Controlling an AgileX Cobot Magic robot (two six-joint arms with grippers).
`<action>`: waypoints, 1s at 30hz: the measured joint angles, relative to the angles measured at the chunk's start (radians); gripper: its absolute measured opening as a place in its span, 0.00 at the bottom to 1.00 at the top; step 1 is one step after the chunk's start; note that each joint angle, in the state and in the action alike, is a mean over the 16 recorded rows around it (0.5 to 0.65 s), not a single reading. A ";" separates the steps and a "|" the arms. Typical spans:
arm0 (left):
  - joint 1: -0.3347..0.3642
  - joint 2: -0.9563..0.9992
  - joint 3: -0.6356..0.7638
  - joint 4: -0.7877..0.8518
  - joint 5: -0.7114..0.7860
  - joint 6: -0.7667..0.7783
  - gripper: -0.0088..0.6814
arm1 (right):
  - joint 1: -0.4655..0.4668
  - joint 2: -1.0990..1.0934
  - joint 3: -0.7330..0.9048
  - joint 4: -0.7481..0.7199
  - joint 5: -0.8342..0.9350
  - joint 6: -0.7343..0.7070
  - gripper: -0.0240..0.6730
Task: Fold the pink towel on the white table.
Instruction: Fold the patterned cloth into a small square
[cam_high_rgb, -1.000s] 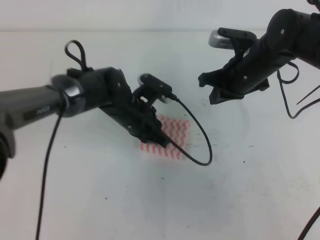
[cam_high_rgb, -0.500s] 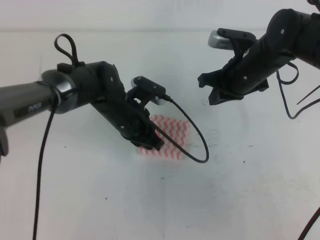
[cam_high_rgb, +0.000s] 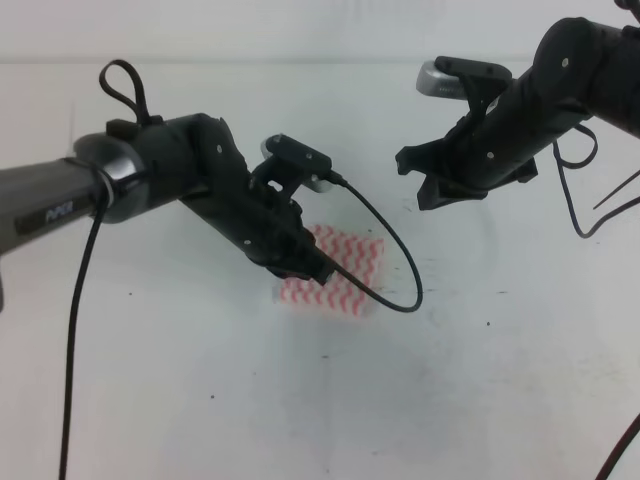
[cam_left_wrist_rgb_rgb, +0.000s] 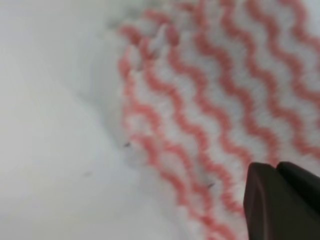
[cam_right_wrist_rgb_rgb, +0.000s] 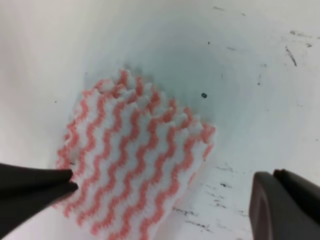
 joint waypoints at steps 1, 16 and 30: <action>-0.002 -0.002 0.000 -0.014 0.002 0.010 0.01 | 0.000 0.000 0.000 0.000 0.000 0.000 0.01; -0.040 0.029 0.000 -0.162 -0.002 0.127 0.01 | 0.000 0.001 0.000 0.000 -0.004 0.000 0.01; -0.042 0.080 -0.001 -0.257 -0.047 0.136 0.01 | 0.000 0.001 0.000 0.000 -0.004 0.000 0.01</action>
